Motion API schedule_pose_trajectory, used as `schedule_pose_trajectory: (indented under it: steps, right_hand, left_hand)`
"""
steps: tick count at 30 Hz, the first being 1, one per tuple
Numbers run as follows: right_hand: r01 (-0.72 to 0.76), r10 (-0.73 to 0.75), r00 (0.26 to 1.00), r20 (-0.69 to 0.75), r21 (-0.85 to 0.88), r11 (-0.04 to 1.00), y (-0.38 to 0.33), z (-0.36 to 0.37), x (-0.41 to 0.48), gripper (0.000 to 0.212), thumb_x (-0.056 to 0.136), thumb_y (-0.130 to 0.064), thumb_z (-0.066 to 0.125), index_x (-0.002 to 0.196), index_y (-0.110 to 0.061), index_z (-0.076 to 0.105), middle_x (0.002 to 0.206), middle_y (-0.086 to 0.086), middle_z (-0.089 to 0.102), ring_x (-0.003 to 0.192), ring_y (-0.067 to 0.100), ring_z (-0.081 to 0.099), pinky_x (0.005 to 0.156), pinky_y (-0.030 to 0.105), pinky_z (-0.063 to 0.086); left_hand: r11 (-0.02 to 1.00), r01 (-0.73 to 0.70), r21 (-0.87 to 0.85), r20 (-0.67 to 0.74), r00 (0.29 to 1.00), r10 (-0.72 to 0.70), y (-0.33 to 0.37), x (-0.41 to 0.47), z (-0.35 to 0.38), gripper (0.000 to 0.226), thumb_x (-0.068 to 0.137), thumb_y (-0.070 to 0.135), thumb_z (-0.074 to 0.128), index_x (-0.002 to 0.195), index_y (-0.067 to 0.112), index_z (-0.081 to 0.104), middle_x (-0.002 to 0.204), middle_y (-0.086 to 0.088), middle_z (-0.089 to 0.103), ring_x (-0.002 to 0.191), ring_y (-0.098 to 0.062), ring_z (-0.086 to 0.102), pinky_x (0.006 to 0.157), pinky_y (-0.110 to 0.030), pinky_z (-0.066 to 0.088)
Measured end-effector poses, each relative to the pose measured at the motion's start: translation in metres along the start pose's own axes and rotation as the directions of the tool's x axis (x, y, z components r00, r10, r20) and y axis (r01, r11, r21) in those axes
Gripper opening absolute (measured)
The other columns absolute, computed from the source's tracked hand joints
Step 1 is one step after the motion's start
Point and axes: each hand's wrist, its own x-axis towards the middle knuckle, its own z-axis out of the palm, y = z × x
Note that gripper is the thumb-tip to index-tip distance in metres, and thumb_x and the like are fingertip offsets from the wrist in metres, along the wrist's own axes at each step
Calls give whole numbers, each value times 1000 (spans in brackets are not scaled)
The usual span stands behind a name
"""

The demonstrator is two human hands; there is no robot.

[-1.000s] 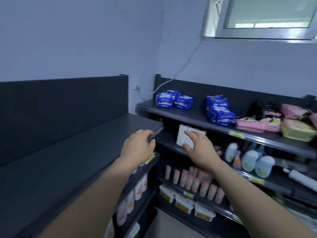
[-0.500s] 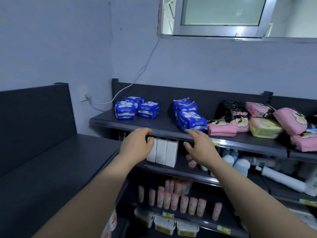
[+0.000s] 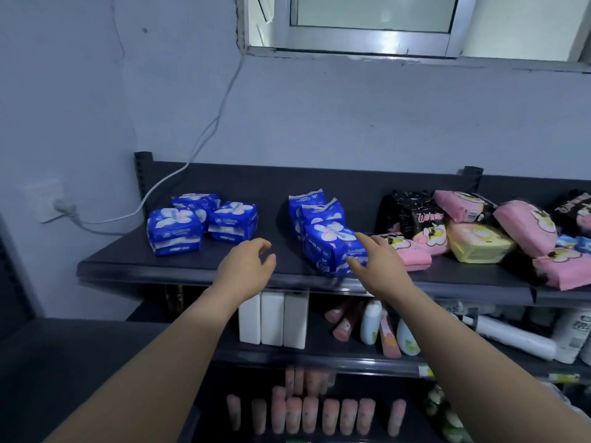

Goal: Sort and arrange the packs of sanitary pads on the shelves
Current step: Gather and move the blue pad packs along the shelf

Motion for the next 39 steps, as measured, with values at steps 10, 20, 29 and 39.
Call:
schedule_pose_trajectory:
  steps: [10, 20, 29, 39]
  right_hand:
    - [-18, 20, 995, 97, -26, 1000, 15, 39, 110, 76, 86, -62, 54, 150, -36, 23, 156, 13, 21, 140, 34, 27, 112, 47, 28]
    - [-62, 41, 945, 323, 55, 997, 27, 81, 203, 113, 60, -80, 64, 149, -50, 0, 159, 4, -18, 144, 36, 19, 111, 54, 31]
    - [-30, 41, 958, 283, -45, 999, -3, 114, 225, 111, 59, -86, 57, 150, -44, 9, 159, 7, -3, 138, 40, 22, 106, 51, 34]
    - [-107, 107, 959, 262, -15, 994, -4, 117, 227, 102, 61, -82, 60, 146, -49, 13, 159, 1, -3, 138, 36, 25, 106, 50, 35]
  left_hand:
    - [993, 119, 16, -20, 993, -119, -31, 97, 38, 37, 96, 33, 53, 131, 20, 55, 129, 3, 59, 113, -14, 56, 91, -30, 45]
    - [979, 187, 82, -77, 980, -181, -60, 184, 76, 44, 95, 35, 54, 134, 16, 51, 136, -4, 52, 120, -23, 52, 100, -41, 44]
    - [914, 369, 166, -91, 929, -358, -108, 235, 72, 60, 92, 47, 54, 146, 24, 38, 151, -7, 33, 131, -34, 39, 104, -51, 38]
    - [858, 349, 377, 99, 906, -412, -139, 285, 74, 94, 81, 71, 56, 154, 30, 14, 161, -13, 3, 146, -38, 9, 116, -51, 18]
